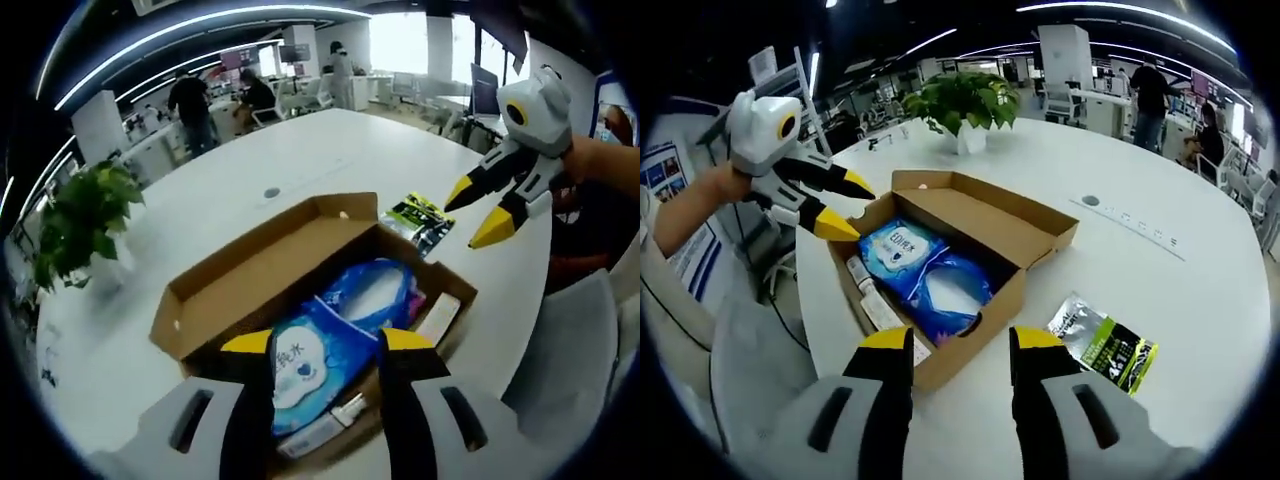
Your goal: Operate the shoe box by opening the lid, removing the specified soft item, and placing it in the target area until the item is outside and the box remains undamaged.
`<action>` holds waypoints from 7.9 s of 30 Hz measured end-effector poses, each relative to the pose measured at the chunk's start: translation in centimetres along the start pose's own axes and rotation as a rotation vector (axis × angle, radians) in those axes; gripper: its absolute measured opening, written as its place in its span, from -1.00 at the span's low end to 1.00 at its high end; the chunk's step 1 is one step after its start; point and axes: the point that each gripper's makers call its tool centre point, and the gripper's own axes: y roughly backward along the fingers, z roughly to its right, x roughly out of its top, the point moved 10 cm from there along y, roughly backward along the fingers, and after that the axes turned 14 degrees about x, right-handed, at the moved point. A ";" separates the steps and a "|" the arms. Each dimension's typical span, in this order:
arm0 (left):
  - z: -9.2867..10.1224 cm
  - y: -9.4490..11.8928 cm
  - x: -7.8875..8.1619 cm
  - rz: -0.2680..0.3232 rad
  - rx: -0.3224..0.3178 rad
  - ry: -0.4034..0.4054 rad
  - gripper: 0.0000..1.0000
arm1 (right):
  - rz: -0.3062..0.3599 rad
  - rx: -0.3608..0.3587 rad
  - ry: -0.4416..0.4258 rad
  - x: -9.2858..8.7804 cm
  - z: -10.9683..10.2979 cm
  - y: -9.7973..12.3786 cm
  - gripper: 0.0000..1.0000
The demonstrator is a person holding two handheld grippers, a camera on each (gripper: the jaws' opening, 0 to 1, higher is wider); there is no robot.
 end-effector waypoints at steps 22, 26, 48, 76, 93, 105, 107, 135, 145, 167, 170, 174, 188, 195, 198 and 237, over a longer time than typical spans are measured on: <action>-4.5 1.9 -6.8 -0.058 0.132 0.138 -0.34 | 0.010 0.081 0.036 1.6 -1.6 -5.4 -0.37; -5.2 2.0 -7.9 -0.076 0.155 0.164 -0.36 | -0.001 0.090 0.043 1.8 -1.7 -6.6 -0.38; -5.5 0.8 -11.5 -0.160 0.200 0.297 -0.92 | -0.028 0.095 0.057 2.6 -0.7 -12.0 -0.43; -5.5 1.0 -11.4 -0.168 0.186 0.335 -0.93 | -0.033 0.130 -0.086 2.6 0.1 -16.8 -0.53; -5.6 1.0 -11.3 -0.173 0.187 0.336 -0.93 | -0.078 0.091 -0.124 2.4 -0.3 -16.7 -0.99; -5.7 0.9 -11.2 -0.179 0.188 0.333 -0.93 | -0.094 0.110 -0.045 2.6 -1.0 -15.0 -1.00; -5.8 0.9 -11.2 -0.182 0.187 0.330 -0.93 | -0.101 0.107 -0.029 2.5 -0.9 -14.7 -1.00; -5.0 -1.3 -6.5 -0.148 0.122 0.216 -0.73 | -0.059 0.067 -0.035 1.9 0.4 -11.2 -1.00; -4.0 -4.4 -6.2 -0.201 0.033 0.200 -0.65 | -0.059 0.036 -0.050 1.4 1.4 -10.1 -1.00; -2.0 -8.1 -7.3 -0.277 -0.154 0.436 -0.84 | -0.084 0.007 -0.021 0.7 1.8 -9.4 -1.00; -2.0 -8.0 -7.0 -0.270 -0.150 0.436 -0.95 | -0.079 -0.001 -0.040 0.7 1.8 -9.4 -1.00; -1.9 -7.5 -6.7 -0.264 -0.137 0.435 -1.00 | -0.069 -0.006 -0.057 0.6 1.7 -9.3 -1.00; -1.5 -4.5 -4.8 -0.205 -0.100 0.406 -1.00 | -0.021 -0.002 -0.065 1.2 1.1 -7.7 -1.00; -1.0 -3.7 -3.7 -0.180 -0.110 0.400 -1.00 | 0.006 -0.009 -0.076 1.4 1.1 -6.2 -1.00; -1.0 -3.7 -3.3 -0.174 -0.116 0.395 -1.00 | 0.015 -0.014 -0.074 1.5 1.1 -5.6 -1.00; 6.3 -5.3 4.9 -0.139 -0.222 0.326 -1.00 | 0.085 -0.121 -0.209 -1.0 5.1 4.5 -1.00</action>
